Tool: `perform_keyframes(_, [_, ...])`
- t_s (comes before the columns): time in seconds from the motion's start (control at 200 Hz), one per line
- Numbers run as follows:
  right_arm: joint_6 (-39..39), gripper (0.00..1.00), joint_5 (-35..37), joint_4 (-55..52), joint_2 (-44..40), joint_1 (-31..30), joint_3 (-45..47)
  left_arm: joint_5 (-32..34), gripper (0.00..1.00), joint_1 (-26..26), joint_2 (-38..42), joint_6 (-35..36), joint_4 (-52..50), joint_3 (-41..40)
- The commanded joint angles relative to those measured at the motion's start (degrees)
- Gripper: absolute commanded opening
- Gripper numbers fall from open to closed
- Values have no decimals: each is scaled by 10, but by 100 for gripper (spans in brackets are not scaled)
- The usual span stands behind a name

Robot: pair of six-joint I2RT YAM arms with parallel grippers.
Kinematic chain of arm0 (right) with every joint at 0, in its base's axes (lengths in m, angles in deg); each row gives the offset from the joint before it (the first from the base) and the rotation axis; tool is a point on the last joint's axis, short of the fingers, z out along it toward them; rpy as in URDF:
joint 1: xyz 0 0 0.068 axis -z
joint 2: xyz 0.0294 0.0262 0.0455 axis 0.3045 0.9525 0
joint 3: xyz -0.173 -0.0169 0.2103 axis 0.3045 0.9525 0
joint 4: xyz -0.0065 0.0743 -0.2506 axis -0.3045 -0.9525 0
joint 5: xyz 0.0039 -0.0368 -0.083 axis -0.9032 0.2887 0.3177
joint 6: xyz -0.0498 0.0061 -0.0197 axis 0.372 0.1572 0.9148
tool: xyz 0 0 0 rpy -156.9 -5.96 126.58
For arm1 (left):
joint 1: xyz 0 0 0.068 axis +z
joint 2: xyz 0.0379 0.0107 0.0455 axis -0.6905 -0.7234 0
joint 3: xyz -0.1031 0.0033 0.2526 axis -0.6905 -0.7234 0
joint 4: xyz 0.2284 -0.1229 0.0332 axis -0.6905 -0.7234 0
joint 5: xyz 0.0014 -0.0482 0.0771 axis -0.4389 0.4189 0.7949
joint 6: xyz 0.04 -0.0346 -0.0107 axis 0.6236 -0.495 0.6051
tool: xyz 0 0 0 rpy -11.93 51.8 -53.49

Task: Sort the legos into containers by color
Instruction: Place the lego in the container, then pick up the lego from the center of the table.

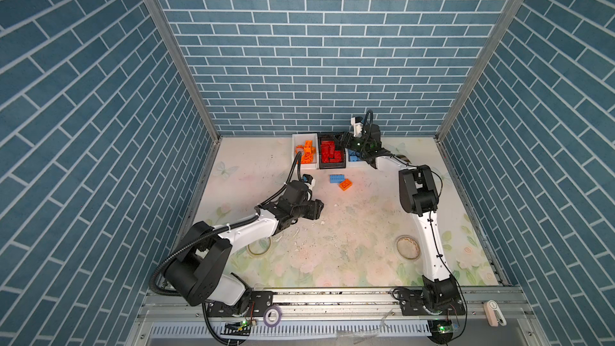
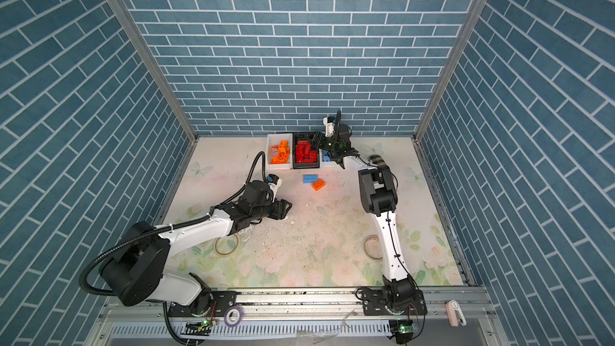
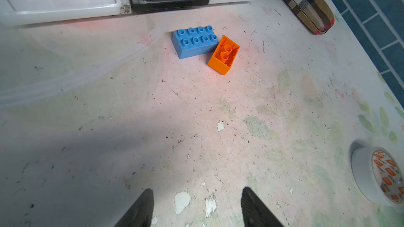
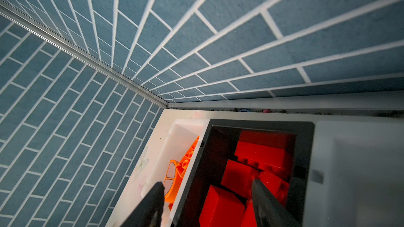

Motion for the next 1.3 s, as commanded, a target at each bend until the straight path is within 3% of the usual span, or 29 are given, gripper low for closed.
perform_keyframes(0.0, [31,64,5,-11,-64,1,23,-1,66,-7,-30,41,8,40])
perform_keyframes(0.235, [62,64,11,-12,-166,5,125,-21,66,-11,-114,81,21,106])
perform_keyframes(0.525, [56,64,23,35,-319,28,341,-33,66,-14,-222,143,36,190])
perform_keyframes(0.86, [62,64,54,9,-479,53,535,-21,66,-13,-323,195,29,282])
perform_keyframes(1.295, [82,65,104,-45,-640,76,669,-26,66,-8,-419,220,-20,409])
